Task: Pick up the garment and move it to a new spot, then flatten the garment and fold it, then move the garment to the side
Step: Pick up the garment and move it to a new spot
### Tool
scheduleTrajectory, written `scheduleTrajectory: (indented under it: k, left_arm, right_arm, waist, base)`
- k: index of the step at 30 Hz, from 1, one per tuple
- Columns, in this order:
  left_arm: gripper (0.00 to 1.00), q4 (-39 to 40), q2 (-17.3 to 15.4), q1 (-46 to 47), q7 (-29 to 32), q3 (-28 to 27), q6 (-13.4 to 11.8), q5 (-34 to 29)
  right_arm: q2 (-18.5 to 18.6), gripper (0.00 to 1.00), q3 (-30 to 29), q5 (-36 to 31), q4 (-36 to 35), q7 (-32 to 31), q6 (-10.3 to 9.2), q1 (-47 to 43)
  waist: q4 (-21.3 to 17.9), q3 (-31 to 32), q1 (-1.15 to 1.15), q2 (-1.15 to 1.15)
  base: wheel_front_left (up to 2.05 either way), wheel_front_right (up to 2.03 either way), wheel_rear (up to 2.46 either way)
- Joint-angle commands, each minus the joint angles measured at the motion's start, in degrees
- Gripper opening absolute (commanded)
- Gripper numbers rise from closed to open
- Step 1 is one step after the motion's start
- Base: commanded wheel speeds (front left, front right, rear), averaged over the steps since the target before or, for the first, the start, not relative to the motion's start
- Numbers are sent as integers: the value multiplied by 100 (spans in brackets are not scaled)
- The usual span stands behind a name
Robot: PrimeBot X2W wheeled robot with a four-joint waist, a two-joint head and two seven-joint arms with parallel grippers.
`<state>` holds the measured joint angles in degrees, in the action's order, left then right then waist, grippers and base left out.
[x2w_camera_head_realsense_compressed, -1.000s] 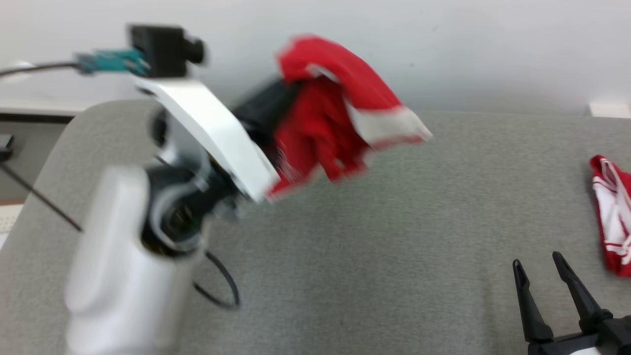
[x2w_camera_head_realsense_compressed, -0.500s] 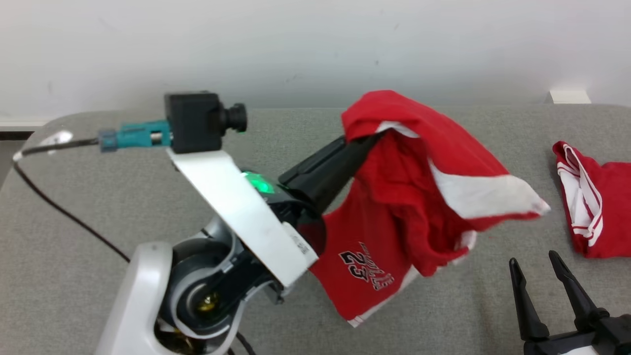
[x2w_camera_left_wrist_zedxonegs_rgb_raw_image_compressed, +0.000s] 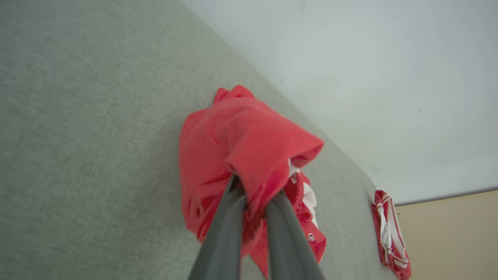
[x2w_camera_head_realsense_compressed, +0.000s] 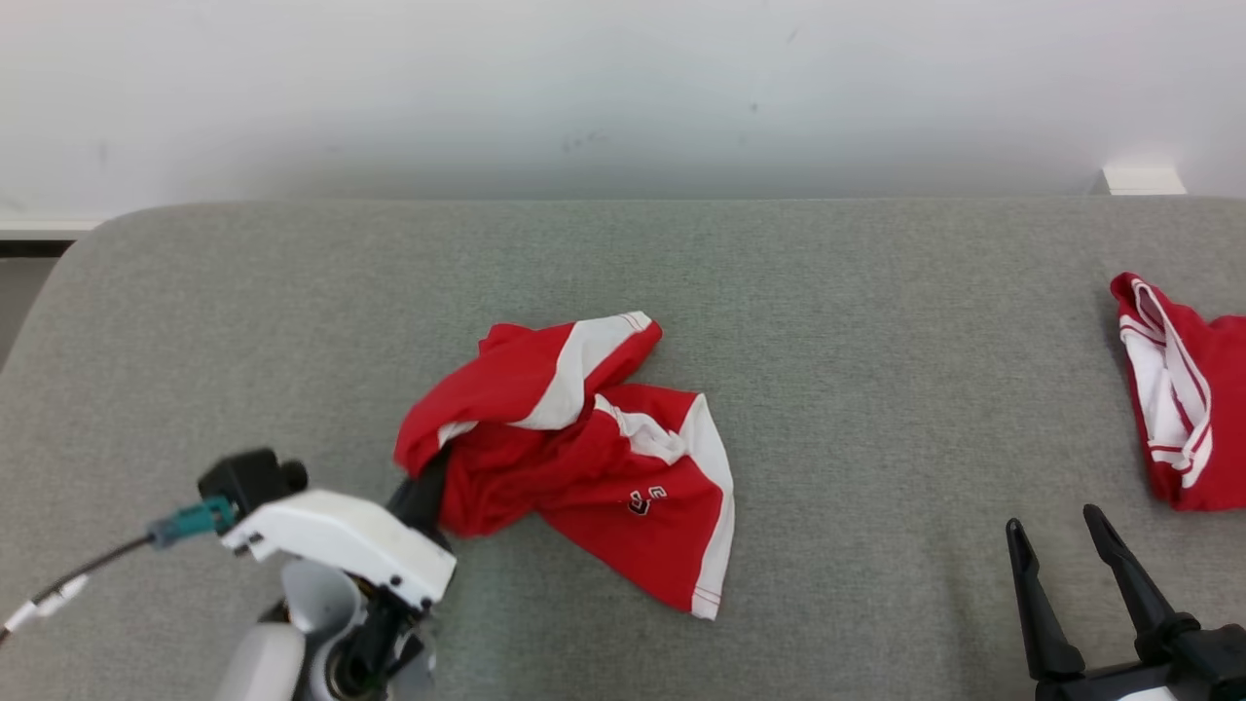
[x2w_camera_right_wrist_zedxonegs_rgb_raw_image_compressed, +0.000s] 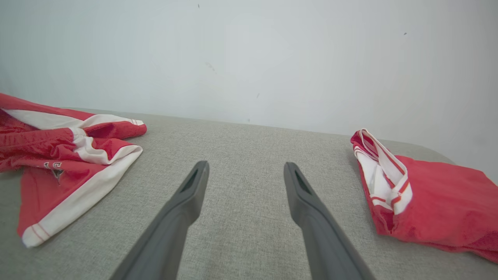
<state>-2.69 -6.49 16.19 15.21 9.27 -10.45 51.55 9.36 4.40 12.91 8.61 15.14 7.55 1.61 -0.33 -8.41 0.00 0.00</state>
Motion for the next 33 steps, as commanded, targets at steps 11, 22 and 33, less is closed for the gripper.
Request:
scheduleTrajectory:
  k: [11, 22, 33]
  left_arm:
    - [100, -2366, 224, 121, -1253, -139, 459, 23]
    - [100, -2347, -481, -282, -3032, 542, 532, -2242]
    - [100, -376, -130, -1888, -3032, 96, 533, -4030]
  right_arm:
    - [106, 100, 79, -20, 151, -4, -14, 25]
    - [105, 100, -28, -67, 78, -4, -14, -170]
    - [-153, 100, -270, -161, -70, -4, -14, -528]
  waist:
    - [327, 40, 0, 0]
    - [367, 460, 0, 0]
    - [359, 834, 0, 0]
  base:
    - [0, 0, 0]
    - [0, 0, 0]
    - [0, 0, 0]
